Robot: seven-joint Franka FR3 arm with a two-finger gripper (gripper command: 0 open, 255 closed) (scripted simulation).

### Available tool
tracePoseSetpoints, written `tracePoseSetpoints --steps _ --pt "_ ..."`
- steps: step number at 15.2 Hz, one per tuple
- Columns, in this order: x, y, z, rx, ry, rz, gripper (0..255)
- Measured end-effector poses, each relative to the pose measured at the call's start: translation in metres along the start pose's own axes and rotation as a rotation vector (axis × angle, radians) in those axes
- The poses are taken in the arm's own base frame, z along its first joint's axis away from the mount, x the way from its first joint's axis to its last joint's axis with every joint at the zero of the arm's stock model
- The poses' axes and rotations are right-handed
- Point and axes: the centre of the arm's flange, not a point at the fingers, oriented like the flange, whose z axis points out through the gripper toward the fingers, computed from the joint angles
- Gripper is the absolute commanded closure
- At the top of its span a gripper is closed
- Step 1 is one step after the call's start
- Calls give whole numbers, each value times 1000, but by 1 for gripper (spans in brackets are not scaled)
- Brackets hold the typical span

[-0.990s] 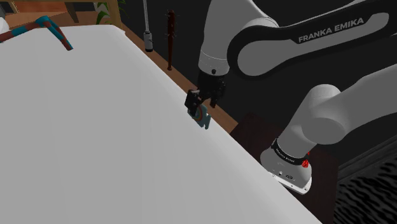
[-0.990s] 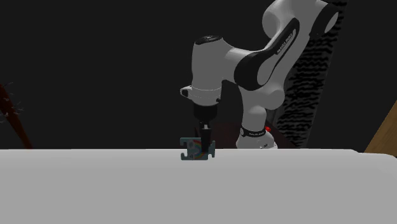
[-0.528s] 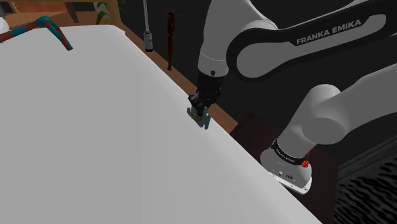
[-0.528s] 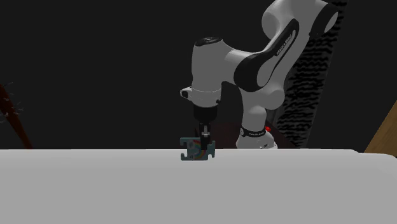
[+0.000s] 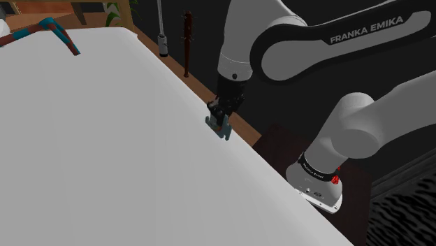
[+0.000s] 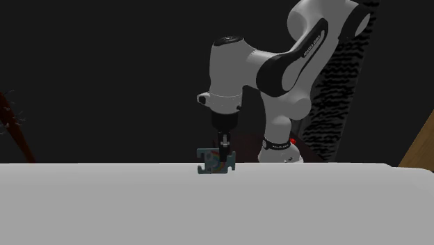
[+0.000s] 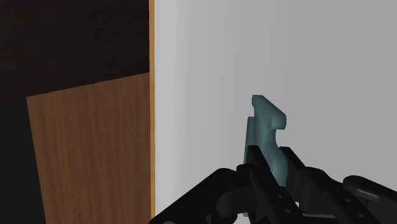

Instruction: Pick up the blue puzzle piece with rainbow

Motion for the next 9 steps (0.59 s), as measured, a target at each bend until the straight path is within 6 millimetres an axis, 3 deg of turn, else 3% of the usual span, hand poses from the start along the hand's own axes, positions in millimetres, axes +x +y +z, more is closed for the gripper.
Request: tracePoseSetpoints --steps 9 --pt "2 -3 -47 0 0 0 255"
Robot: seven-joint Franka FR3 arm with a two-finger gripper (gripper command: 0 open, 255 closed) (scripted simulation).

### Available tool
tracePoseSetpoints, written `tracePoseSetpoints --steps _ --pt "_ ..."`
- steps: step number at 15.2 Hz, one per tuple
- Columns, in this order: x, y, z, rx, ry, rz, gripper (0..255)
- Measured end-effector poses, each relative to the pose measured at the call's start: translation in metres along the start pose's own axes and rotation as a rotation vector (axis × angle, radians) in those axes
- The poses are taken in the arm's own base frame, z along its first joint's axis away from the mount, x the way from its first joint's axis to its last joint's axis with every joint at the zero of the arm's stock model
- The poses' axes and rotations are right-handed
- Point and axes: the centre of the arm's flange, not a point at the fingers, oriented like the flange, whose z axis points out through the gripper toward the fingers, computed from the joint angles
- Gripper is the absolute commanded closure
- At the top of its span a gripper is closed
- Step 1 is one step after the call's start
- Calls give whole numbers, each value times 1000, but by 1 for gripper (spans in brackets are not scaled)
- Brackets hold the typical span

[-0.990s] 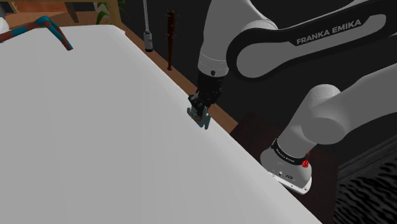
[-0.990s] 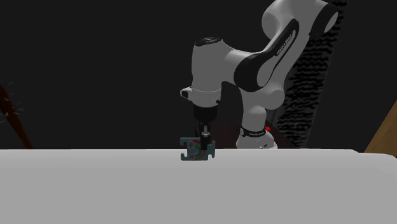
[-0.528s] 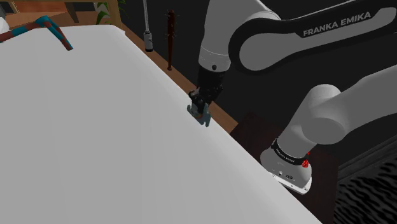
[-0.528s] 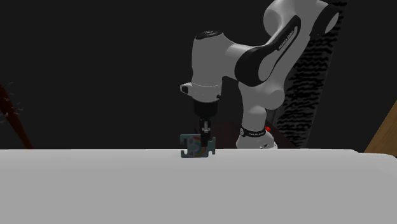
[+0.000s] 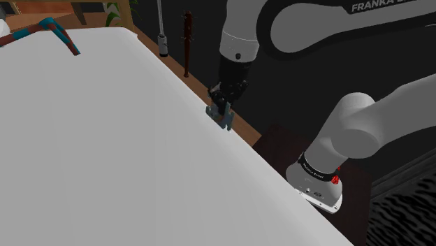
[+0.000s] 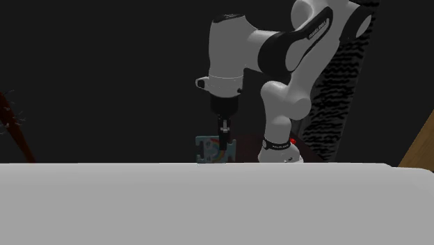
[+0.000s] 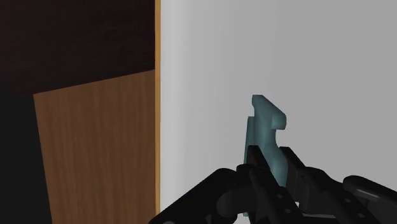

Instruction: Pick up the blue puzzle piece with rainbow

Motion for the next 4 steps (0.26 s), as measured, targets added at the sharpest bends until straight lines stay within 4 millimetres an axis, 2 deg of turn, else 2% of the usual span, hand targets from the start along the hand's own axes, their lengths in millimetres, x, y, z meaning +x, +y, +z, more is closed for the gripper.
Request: tracePoseSetpoints --steps 4 --pt "0 0 -19 0 0 0 255"
